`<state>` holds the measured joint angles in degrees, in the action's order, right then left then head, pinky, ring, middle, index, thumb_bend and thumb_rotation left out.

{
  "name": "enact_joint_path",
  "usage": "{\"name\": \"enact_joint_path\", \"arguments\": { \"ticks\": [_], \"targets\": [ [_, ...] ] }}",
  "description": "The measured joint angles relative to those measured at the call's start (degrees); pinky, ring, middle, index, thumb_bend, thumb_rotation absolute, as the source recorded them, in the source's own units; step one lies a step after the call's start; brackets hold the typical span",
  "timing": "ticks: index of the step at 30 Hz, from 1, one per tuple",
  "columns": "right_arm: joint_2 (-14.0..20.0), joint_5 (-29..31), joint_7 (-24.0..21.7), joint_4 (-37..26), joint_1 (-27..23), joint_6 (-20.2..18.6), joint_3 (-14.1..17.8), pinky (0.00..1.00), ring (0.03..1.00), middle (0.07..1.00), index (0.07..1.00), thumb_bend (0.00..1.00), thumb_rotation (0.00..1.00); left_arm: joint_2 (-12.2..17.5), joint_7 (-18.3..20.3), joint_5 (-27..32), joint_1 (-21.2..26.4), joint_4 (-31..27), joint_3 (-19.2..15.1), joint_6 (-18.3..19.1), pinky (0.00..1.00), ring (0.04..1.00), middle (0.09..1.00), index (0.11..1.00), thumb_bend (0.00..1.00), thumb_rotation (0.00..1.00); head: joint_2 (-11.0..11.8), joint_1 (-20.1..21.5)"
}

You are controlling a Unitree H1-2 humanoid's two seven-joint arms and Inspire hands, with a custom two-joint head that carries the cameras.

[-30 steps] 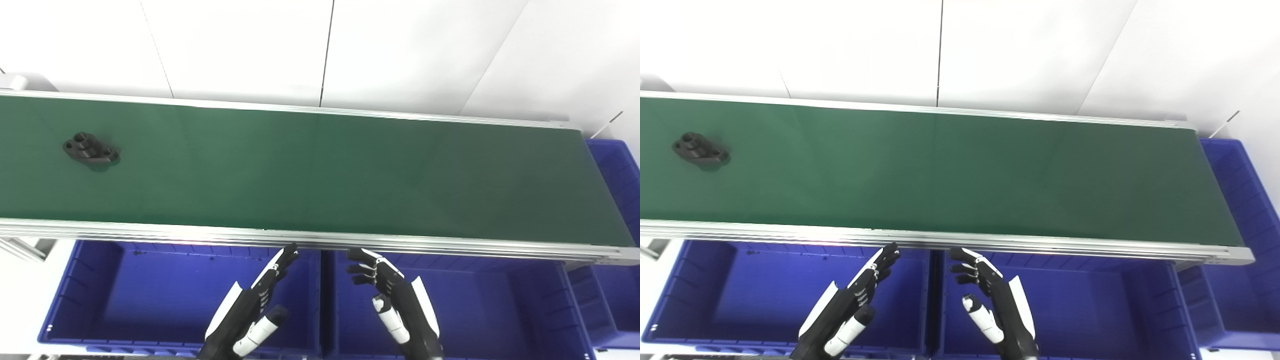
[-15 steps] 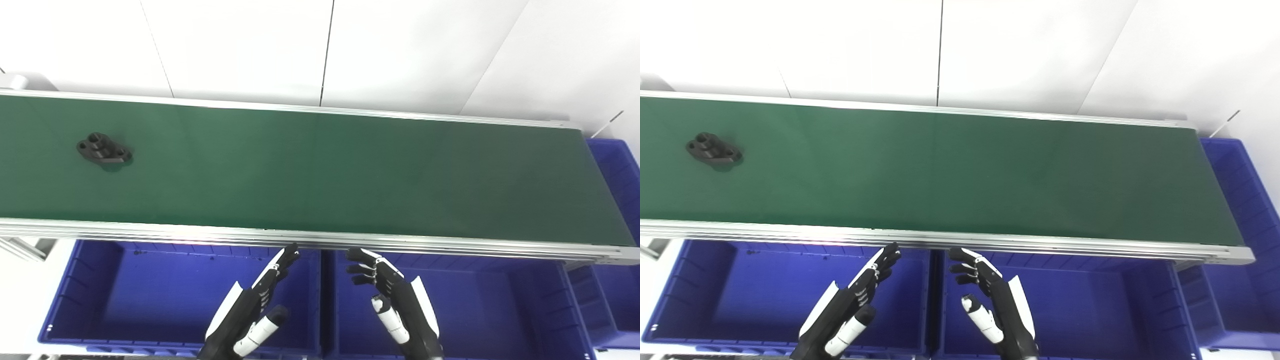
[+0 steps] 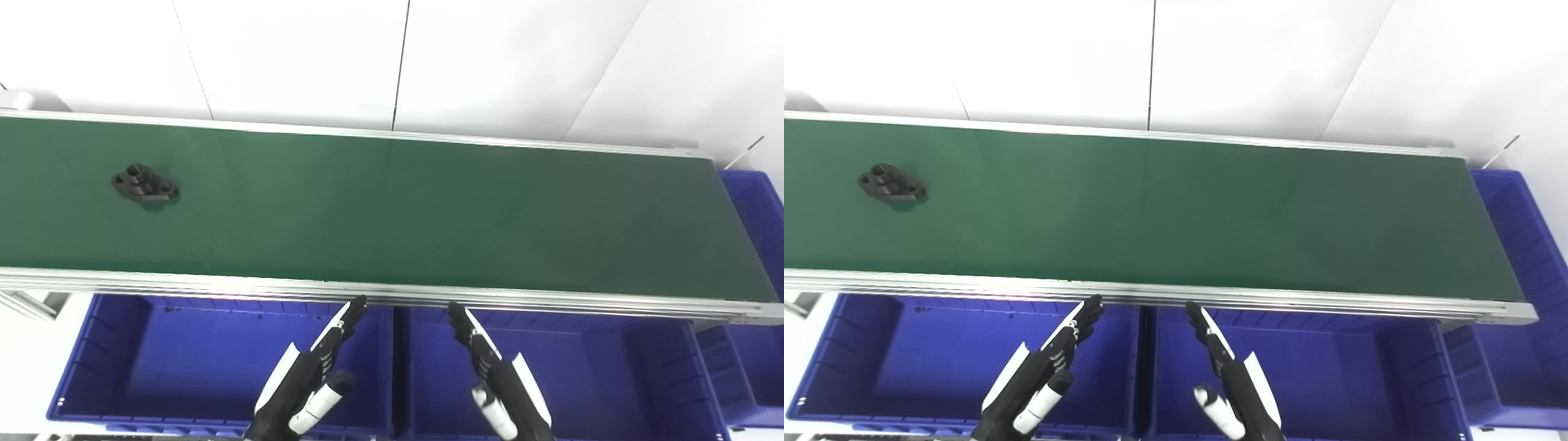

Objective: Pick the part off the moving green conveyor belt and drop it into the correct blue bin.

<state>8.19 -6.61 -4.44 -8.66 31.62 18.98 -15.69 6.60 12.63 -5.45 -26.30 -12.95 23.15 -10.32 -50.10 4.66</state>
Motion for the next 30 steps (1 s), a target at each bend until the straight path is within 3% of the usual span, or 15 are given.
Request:
{"name": "enact_joint_path", "arguments": {
  "ticks": [30],
  "targets": [
    [-1.55, -1.25, -1.24, 0.25, -0.06, 1.09, -0.13, 0.97, 0.979, 0.987, 0.96, 0.92, 0.99, -0.45, 0.02, 0.6, -0.01, 0.08, -1.56, -0.11, 0.99, 0.999, 0.977, 0.974, 0.69, 0.94, 1.58, -0.26]
  ]
}}
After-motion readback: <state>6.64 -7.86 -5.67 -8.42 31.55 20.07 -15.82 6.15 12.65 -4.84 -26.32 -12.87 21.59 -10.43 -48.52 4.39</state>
